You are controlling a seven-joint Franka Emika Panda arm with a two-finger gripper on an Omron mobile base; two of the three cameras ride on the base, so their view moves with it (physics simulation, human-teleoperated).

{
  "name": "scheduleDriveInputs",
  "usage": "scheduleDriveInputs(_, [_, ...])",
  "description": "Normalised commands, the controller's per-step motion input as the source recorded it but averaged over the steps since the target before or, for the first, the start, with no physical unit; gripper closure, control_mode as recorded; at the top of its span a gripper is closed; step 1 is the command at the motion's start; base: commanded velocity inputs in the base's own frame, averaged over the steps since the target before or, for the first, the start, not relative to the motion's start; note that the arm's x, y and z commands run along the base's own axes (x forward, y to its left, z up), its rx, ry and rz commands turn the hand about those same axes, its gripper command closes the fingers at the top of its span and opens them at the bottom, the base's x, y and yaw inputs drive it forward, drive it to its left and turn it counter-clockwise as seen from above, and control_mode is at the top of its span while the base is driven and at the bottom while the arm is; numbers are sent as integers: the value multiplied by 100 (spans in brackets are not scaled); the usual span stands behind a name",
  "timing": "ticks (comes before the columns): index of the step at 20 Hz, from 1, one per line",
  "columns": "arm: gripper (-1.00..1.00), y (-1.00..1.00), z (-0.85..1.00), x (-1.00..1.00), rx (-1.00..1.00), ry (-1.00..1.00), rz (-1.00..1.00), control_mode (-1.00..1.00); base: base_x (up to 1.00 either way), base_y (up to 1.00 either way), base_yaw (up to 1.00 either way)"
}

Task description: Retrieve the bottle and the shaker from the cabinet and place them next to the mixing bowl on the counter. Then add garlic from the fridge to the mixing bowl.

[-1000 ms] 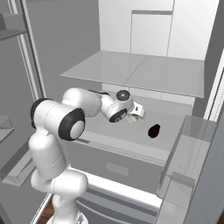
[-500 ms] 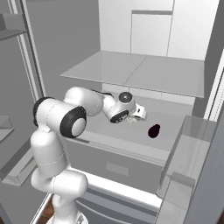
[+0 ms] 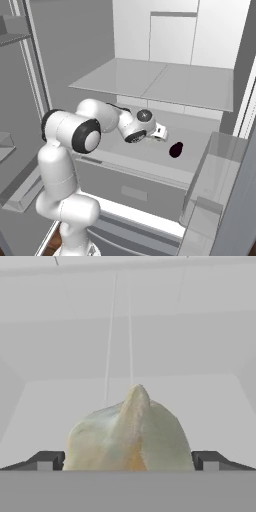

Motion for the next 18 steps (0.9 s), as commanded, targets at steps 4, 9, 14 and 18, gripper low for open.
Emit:
scheduleDriveInputs(4, [-100,0,-13,4,0,0,0,-100,0,0,0])
scheduleDriveInputs(9, [-100,0,0,23,0,-3,0,-100,0,0,0])
scheduleDriveInputs(14, [-100,0,-5,14,0,0,0,-100,0,0,0])
scheduleDriveInputs(18, [-100,-3,-4,0,1,0,0,-100,0,0,0])
